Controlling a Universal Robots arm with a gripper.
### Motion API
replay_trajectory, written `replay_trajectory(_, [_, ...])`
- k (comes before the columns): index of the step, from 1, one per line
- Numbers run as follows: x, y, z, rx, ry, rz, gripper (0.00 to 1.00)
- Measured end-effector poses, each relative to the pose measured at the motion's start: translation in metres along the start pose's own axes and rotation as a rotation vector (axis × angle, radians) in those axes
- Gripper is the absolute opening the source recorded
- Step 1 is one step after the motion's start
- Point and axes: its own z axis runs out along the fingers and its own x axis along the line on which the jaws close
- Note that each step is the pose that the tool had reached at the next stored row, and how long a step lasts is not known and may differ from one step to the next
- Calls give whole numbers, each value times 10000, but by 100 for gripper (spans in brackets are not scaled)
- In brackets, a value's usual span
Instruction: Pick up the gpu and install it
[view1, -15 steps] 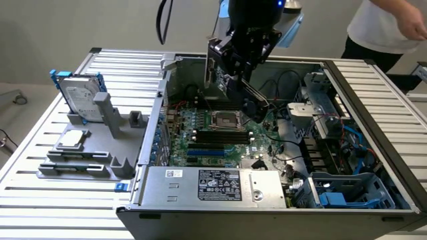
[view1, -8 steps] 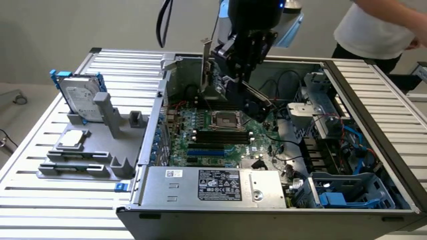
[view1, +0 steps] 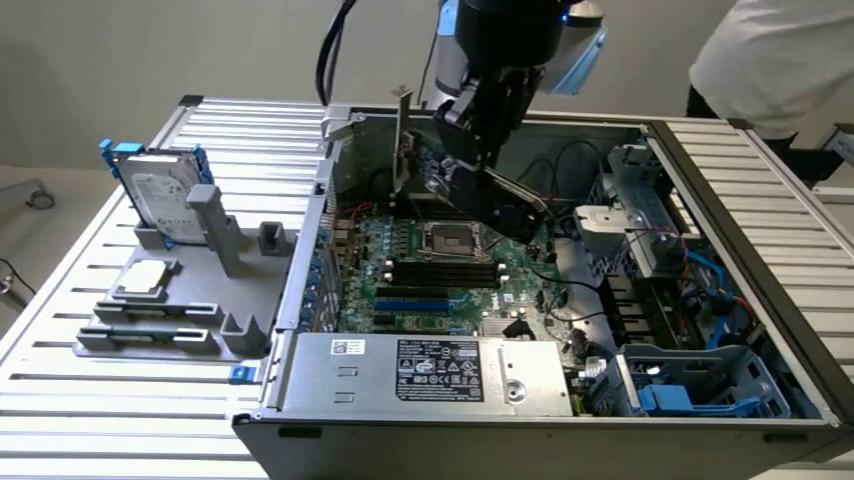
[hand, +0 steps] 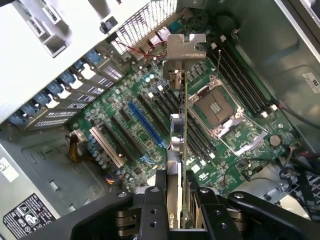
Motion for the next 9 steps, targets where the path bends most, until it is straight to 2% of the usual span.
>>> replay_trajectory(9, [-1,-3,77,-7,-3,-1642,26])
